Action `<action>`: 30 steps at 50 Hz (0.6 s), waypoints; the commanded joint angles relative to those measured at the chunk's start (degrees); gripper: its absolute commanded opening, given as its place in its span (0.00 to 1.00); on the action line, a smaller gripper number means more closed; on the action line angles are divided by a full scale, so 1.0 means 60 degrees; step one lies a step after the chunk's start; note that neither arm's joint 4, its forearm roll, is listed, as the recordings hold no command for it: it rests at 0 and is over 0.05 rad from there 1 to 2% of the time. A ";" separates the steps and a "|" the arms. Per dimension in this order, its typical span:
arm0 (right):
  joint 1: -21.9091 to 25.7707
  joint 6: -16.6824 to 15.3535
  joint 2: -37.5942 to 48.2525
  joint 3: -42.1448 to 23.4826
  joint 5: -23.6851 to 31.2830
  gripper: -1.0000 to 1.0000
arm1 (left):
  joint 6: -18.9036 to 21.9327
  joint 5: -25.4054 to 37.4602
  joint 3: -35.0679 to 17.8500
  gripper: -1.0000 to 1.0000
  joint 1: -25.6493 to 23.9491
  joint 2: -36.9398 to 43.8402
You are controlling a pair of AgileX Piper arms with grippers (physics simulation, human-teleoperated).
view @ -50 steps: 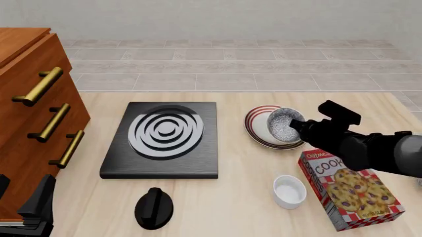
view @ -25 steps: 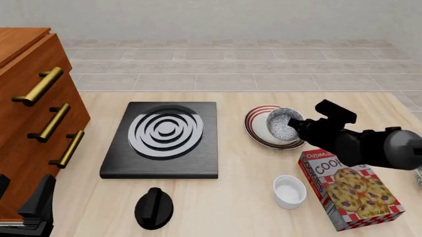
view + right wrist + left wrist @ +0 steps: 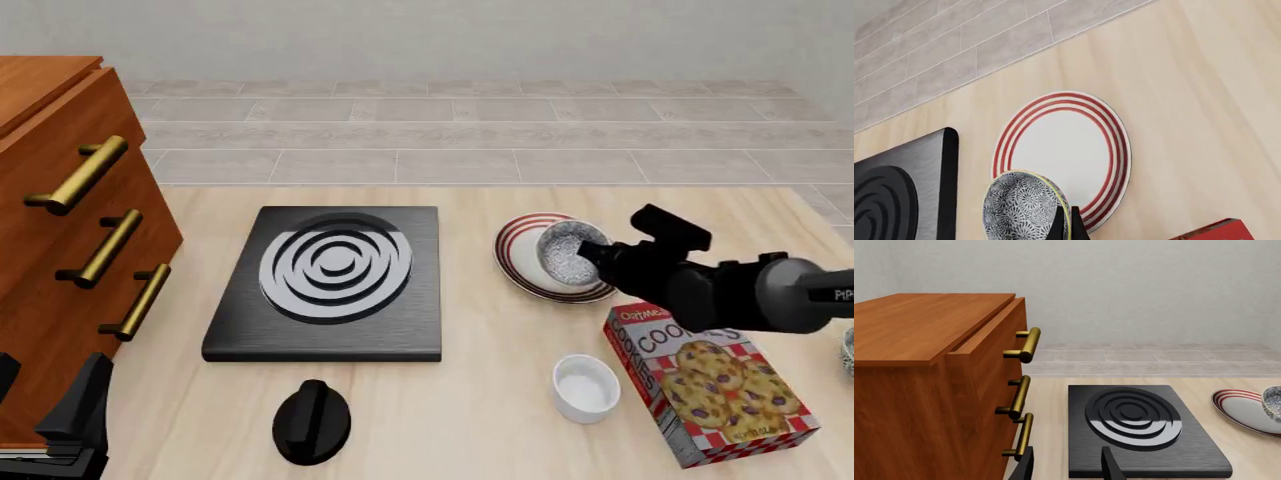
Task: Pick the akita bowl next to the ramekin and place it on the plate.
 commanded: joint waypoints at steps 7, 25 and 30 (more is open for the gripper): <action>-0.0085 0.0002 0.0445 -0.0283 -0.0187 0.00 | 0.0000 0.0000 0.0000 1.00 0.0000 0.0000; -0.0126 0.0104 0.0766 -0.0466 -0.0367 0.00 | 0.0000 0.0000 0.0000 1.00 0.0000 0.0000; -0.0154 0.0078 0.0897 -0.0563 -0.0384 0.00 | 0.0000 0.0000 0.0000 1.00 0.0000 0.0000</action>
